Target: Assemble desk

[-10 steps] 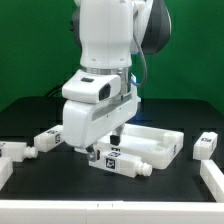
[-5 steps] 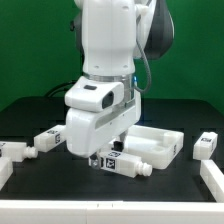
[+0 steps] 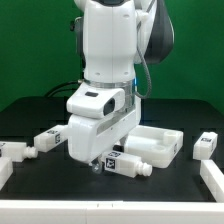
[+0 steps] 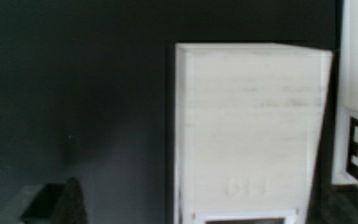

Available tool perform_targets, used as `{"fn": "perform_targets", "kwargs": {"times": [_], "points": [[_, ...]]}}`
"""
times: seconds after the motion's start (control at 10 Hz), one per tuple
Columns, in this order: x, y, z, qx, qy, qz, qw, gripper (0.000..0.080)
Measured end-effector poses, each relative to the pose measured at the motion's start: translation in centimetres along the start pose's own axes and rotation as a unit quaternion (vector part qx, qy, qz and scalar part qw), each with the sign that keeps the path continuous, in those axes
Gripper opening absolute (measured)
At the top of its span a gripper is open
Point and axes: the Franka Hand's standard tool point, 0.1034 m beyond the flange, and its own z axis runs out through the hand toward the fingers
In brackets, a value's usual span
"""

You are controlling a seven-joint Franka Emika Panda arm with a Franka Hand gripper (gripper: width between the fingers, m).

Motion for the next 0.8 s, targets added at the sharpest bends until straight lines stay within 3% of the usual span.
{"fn": "perform_targets", "kwargs": {"times": [0.1,0.2,0.4,0.5,0.8], "points": [[0.0,0.0,0.0,0.000,0.000,0.000,1.000,0.0525],[0.0,0.0,0.0,0.000,0.000,0.000,1.000,0.0525],[-0.2,0.1,-0.2,0.003,-0.003,-0.008,1.000,0.0281],[-0.9,1.0,-1.5,0.008,-0.011,-0.034,0.999,0.0282],[-3.2,2.9,-5.3,-0.001,-0.012,-0.045,0.999,0.0282]]}}
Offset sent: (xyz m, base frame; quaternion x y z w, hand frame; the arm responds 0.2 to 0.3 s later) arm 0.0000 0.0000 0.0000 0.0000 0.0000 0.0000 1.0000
